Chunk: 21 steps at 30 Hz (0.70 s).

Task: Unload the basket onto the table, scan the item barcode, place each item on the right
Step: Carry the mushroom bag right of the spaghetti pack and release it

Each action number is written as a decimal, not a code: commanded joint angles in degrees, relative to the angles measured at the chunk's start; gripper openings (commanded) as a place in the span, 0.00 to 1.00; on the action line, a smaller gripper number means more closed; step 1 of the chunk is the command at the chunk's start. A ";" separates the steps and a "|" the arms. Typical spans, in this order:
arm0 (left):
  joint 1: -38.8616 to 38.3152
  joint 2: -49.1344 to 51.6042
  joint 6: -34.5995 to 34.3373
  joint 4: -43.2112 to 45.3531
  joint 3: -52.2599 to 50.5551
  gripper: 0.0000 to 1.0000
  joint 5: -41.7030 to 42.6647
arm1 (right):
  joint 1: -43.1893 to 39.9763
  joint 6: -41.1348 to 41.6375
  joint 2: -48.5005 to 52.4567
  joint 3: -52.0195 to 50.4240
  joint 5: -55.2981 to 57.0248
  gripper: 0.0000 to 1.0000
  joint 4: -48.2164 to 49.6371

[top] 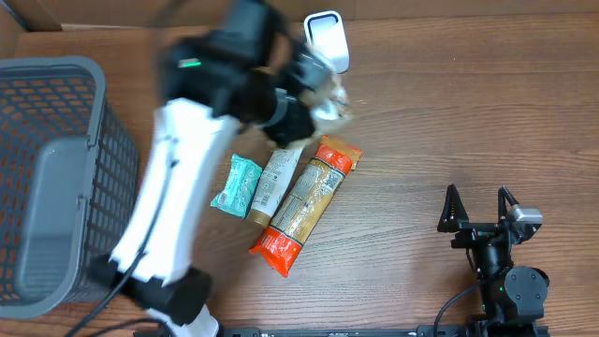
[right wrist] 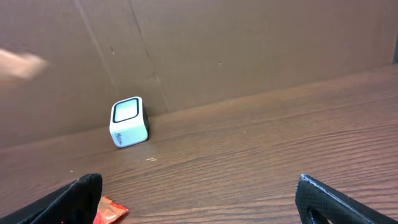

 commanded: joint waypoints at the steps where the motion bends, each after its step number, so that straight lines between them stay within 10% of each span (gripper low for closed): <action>1: -4.79 3.61 1.79 4.96 -5.66 0.04 -1.66 | 0.00 -0.07 -0.63 -0.61 0.55 1.00 0.20; 21: -16.09 12.13 3.32 23.80 -19.08 0.07 5.90 | 0.00 -0.07 -0.63 -0.61 0.55 1.00 0.20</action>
